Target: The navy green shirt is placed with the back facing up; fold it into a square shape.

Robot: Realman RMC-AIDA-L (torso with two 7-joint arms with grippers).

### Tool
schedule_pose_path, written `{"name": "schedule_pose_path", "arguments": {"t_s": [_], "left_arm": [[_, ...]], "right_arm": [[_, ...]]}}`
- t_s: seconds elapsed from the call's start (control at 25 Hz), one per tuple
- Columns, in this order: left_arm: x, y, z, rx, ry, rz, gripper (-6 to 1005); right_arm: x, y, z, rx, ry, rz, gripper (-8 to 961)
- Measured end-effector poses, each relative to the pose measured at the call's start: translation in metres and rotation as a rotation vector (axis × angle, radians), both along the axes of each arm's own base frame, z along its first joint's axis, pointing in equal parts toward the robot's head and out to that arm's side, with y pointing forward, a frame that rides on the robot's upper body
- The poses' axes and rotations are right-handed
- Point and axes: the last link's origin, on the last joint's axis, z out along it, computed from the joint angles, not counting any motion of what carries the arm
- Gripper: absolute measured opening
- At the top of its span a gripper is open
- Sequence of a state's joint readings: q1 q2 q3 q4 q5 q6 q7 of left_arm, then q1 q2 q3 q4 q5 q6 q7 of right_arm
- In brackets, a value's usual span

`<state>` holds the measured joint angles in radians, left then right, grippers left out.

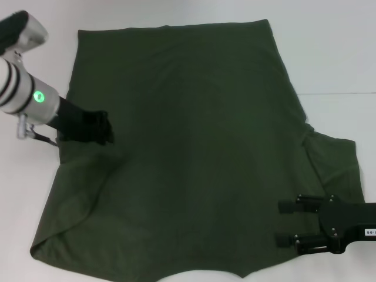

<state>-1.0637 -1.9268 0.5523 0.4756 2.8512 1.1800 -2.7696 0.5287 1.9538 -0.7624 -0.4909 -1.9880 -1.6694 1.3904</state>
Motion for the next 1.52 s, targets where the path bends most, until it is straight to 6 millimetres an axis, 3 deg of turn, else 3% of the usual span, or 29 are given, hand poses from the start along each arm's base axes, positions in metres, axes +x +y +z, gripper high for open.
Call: {"name": "schedule_pose_path", "arguments": {"t_s": [0.24, 0.52, 0.64, 0.84, 1.08, 1.28, 1.52], "left_arm": [[-0.001, -0.005, -0.025, -0.002, 0.007, -0.014, 154], [0.005, -0.004, -0.02, 0.054, -0.119, -0.161, 285], [0.003, -0.011, -0.017, 0.12, -0.269, -0.295, 517], [-0.005, -0.047, -0.011, 0.211, -0.446, -0.631, 758], [-0.023, -0.114, -0.017, 0.244, -0.501, -1.025, 879], [-0.039, -0.146, -0.029, 0.246, -0.494, -1.086, 873], [-0.048, -0.164, -0.04, 0.251, -0.477, -1.111, 874]], "right_arm": [[0.001, -0.001, 0.0, -0.003, 0.002, -0.008, 915], [0.001, 0.002, 0.003, 0.018, 0.021, -0.031, 914], [-0.001, 0.006, 0.009, 0.04, 0.051, -0.062, 914], [-0.007, 0.018, 0.021, 0.055, 0.113, -0.152, 914], [-0.019, 0.042, 0.046, 0.006, 0.159, -0.33, 914], [-0.027, 0.064, 0.074, -0.065, 0.151, -0.562, 914], [-0.011, 0.077, 0.102, -0.081, 0.067, -0.86, 914]]}}
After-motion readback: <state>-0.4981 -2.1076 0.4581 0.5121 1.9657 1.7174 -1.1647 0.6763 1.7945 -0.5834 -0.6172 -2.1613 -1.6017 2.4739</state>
